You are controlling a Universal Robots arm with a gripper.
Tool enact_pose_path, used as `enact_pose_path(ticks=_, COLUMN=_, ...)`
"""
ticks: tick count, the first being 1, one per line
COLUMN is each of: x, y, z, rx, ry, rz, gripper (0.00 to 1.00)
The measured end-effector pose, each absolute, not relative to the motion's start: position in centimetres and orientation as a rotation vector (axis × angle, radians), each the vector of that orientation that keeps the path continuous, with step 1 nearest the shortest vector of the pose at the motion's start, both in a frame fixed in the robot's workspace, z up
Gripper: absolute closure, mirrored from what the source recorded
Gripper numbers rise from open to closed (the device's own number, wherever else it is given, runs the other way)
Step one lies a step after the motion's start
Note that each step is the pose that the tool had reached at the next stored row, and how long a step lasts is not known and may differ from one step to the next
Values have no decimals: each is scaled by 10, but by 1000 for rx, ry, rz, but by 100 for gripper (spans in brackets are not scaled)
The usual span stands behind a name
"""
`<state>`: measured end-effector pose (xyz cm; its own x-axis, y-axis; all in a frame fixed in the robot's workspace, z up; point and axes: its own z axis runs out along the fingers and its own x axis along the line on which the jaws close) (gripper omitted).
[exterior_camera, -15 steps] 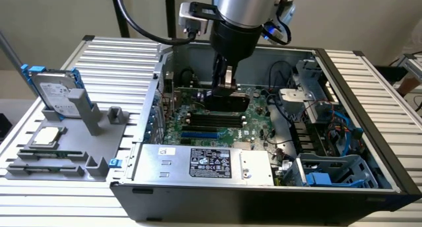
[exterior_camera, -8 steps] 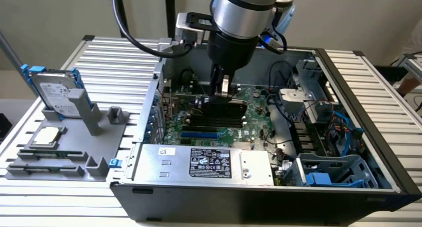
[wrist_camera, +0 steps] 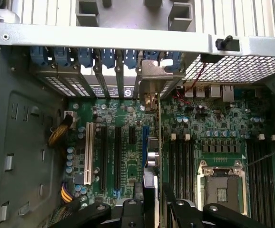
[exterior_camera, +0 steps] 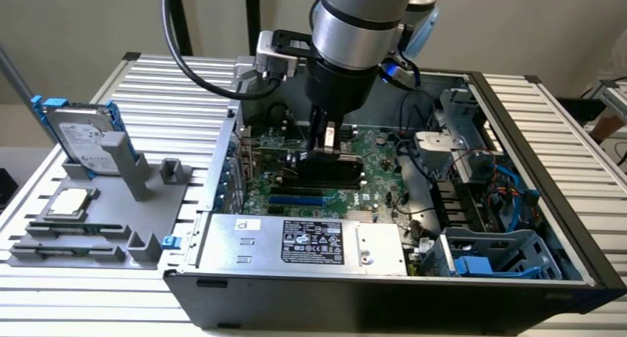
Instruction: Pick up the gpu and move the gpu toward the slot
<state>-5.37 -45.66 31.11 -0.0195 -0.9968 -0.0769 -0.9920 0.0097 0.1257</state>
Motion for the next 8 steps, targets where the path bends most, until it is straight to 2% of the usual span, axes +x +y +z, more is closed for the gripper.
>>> enact_pose_path(ticks=8, x=-58, y=-459, z=302, rx=2164, ry=-2220, rz=-224, gripper=74)
